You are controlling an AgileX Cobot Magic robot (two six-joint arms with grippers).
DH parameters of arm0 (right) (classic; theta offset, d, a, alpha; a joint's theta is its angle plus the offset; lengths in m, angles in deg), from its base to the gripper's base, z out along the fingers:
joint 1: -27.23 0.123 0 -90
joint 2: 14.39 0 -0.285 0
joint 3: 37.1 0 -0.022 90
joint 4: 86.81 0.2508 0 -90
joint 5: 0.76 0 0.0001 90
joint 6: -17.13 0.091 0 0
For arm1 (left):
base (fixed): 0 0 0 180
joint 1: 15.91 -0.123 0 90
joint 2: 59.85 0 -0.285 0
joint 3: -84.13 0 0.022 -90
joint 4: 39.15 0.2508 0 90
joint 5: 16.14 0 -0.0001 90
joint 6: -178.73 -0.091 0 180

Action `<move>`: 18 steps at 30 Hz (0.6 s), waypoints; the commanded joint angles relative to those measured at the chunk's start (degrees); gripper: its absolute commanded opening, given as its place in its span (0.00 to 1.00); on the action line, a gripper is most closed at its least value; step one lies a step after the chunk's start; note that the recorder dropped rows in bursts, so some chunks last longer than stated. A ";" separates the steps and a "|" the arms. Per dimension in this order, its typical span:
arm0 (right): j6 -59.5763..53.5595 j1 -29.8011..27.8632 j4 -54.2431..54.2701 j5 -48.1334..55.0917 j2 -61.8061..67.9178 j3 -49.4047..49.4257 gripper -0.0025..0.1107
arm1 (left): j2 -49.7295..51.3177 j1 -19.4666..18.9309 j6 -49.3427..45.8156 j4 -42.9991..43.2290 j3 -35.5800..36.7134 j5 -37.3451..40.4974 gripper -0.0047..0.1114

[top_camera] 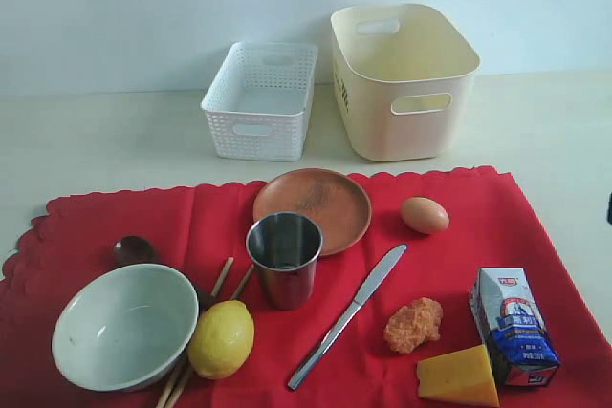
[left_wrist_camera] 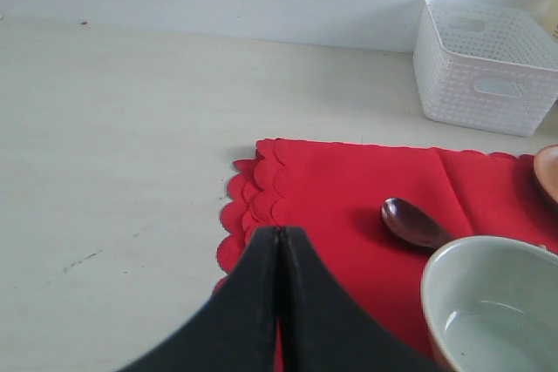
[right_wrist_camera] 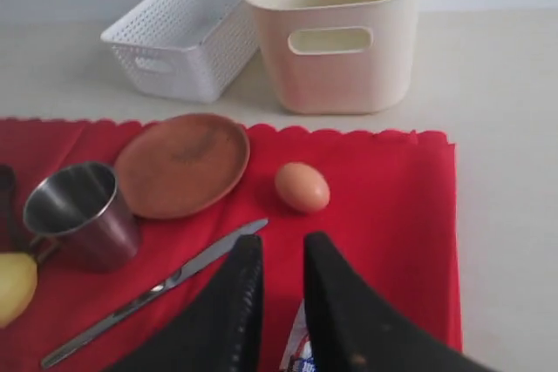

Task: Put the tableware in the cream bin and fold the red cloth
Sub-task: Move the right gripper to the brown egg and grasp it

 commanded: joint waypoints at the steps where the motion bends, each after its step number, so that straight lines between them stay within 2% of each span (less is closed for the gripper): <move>1: -1.97 2.42 -0.56 1.61 5.16 -2.08 0.34 | -0.33 -0.17 0.11 0.00 -0.01 -0.45 0.05; 10: -1.97 2.53 -1.69 2.60 16.18 -4.64 0.60 | -0.33 -0.17 0.11 0.00 -0.01 -0.45 0.05; 18: -3.29 2.53 -4.38 4.64 28.89 -11.26 0.62 | -0.33 -0.17 0.11 0.00 -0.01 -0.45 0.05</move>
